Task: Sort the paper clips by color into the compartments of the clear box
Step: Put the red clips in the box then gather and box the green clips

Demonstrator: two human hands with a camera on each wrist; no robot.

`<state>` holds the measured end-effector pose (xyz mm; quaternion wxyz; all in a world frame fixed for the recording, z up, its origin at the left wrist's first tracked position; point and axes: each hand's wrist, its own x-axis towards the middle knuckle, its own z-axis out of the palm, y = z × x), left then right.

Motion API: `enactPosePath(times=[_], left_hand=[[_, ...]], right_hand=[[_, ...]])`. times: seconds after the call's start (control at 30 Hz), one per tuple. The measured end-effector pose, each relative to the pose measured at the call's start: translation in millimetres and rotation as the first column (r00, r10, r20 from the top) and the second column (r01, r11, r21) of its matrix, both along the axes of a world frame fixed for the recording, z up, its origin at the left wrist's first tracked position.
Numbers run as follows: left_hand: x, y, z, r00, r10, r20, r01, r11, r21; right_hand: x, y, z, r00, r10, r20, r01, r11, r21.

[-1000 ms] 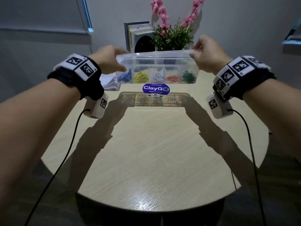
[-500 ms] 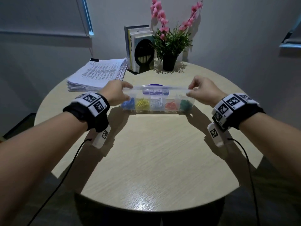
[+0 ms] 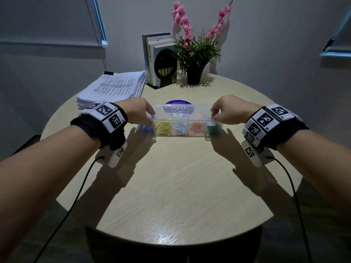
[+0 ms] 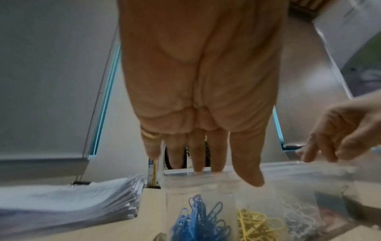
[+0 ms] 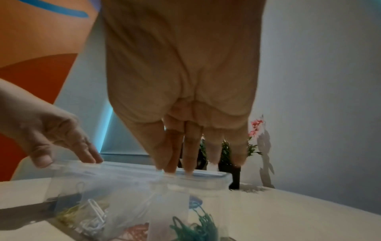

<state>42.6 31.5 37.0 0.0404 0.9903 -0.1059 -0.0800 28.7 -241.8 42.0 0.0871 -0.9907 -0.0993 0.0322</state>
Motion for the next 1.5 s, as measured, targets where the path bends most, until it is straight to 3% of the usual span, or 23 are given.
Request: enactPosePath(times=[0.17,0.33,0.8,1.2,1.37,1.5], left_hand=[[3,1,-2,0.996,-0.09,0.007,0.089,0.99,0.108],[1,-4,-7,0.979,-0.15,0.14,0.128,0.979,0.157],[-6,-6,-15,0.931,-0.242,0.273,0.187,0.959,0.212],[-13,-7,-20,0.936,-0.203,0.287,0.151,0.969,0.194],[-22,-12,-19,0.946,-0.164,0.279,0.116,0.977,0.179],[-23,-20,-15,0.962,-0.146,0.229,0.107,0.979,0.176]], right_hand=[[2,5,0,0.997,0.075,-0.002,-0.075,0.99,-0.122],[-3,10,-5,0.991,0.115,0.075,-0.094,0.966,-0.24],[-15,19,-12,0.967,0.175,0.187,-0.105,0.937,-0.332],[-17,19,-10,0.981,0.144,0.131,-0.098,0.947,-0.304],[-23,23,-11,0.986,0.071,0.148,-0.046,0.985,-0.164],[-23,25,-9,0.991,0.049,0.125,-0.031,0.99,-0.141]])
